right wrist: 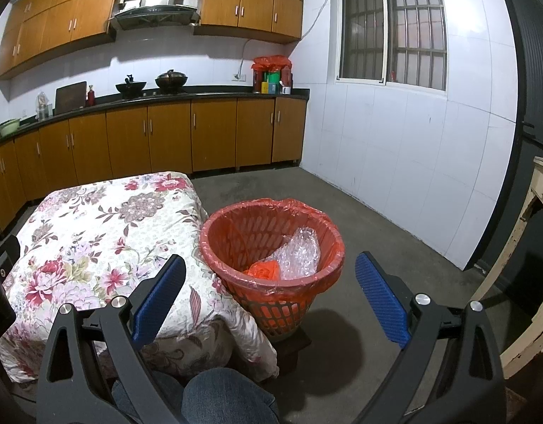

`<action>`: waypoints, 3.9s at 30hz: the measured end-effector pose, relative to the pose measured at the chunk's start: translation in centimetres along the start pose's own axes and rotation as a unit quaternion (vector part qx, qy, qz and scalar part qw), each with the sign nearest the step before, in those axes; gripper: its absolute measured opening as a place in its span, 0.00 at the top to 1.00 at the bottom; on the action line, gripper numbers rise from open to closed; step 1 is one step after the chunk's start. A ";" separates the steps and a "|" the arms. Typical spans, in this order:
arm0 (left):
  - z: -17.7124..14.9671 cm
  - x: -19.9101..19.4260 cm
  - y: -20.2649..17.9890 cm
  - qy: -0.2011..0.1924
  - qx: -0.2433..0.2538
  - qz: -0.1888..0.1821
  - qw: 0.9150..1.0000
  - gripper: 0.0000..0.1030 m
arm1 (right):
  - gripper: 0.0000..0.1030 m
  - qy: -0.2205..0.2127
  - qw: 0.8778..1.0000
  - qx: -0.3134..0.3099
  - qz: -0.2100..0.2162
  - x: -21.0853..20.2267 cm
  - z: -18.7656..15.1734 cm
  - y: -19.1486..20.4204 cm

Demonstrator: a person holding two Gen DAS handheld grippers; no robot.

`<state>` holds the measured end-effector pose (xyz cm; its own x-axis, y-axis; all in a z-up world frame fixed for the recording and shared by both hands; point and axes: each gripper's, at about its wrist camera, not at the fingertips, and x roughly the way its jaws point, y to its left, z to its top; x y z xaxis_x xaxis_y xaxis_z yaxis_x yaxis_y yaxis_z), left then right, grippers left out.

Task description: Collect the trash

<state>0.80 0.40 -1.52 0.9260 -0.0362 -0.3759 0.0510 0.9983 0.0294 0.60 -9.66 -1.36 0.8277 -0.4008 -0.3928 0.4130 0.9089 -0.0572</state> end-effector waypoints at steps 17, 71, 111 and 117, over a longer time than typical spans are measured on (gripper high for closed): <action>0.2 0.4 0.4 0.010 -0.005 -0.004 1.000 0.04 | 0.07 0.003 1.000 0.000 0.002 -0.5 -0.6 0.0; 0.3 0.5 0.2 0.011 -0.001 -0.006 1.000 0.04 | 0.07 0.010 1.000 0.002 0.003 -0.4 -0.5 -0.3; 0.0 0.5 0.0 0.014 -0.001 -0.007 1.000 0.04 | 0.07 0.016 1.000 0.004 0.004 -0.5 -0.9 -0.3; 0.1 0.6 0.0 0.014 -0.001 -0.007 1.000 0.04 | 0.07 0.016 1.000 0.004 0.004 -0.5 -0.9 -0.3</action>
<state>1.36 0.38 -1.60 0.9139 -0.0493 -0.4028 0.0639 0.9977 0.0228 -0.30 -9.61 -1.95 0.8183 -0.3897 -0.4224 0.4099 0.9109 -0.0464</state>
